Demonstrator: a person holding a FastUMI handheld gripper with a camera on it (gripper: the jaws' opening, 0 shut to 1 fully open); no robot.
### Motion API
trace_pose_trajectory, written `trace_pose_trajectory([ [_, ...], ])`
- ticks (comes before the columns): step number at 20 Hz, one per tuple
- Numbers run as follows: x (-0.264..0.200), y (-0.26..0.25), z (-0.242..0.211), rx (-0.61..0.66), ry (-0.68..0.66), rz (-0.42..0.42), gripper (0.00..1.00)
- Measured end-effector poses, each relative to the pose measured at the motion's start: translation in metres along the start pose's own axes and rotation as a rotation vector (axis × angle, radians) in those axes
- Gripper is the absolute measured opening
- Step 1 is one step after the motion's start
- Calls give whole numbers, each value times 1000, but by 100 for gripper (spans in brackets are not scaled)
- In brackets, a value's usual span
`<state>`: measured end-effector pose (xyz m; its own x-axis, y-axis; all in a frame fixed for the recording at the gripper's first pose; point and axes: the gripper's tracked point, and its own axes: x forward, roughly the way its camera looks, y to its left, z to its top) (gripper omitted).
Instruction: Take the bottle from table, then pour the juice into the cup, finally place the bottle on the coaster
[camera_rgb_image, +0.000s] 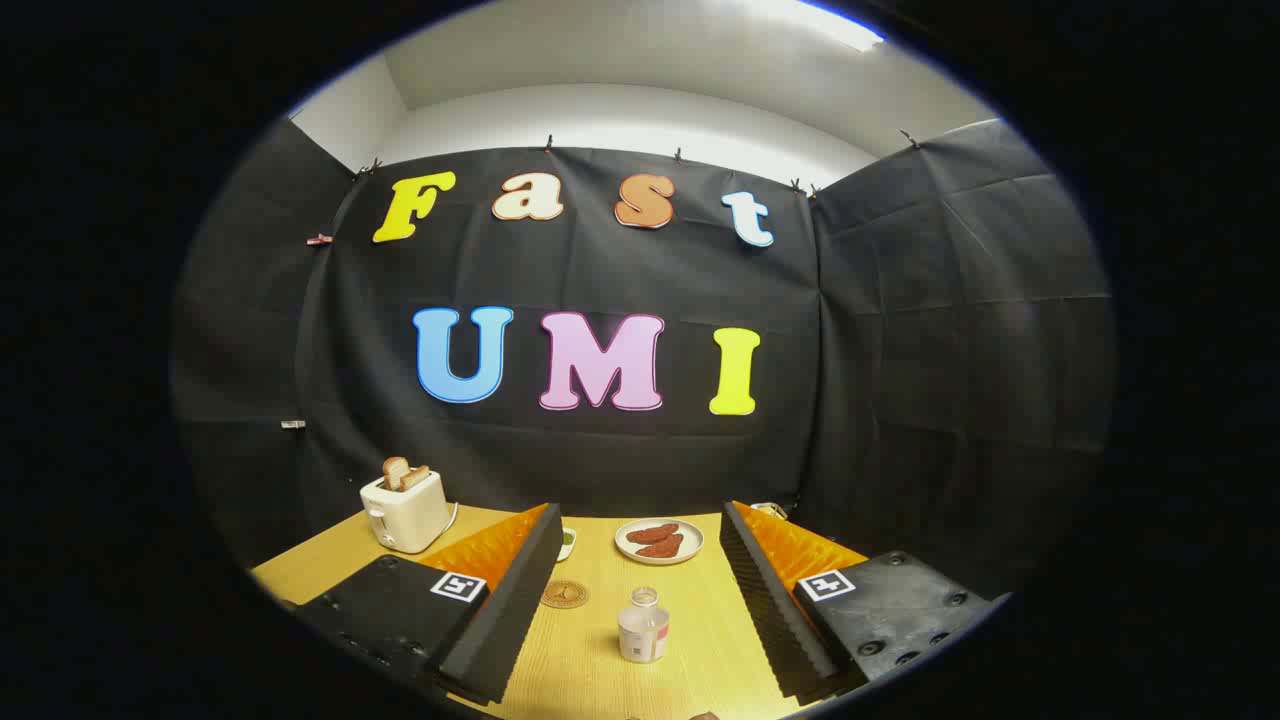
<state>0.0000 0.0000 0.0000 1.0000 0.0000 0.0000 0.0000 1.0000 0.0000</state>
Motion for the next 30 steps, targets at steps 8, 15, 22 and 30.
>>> trace_pose_trajectory([
  [8, -3, 9, 1, -3, 3, 26, 97],
  [15, -9, 18, -10, 2, 29, 52, 97],
  [22, -2, 18, -22, 2, 52, 50, 97],
  [30, 22, 15, -33, -21, 77, 73, 97],
])
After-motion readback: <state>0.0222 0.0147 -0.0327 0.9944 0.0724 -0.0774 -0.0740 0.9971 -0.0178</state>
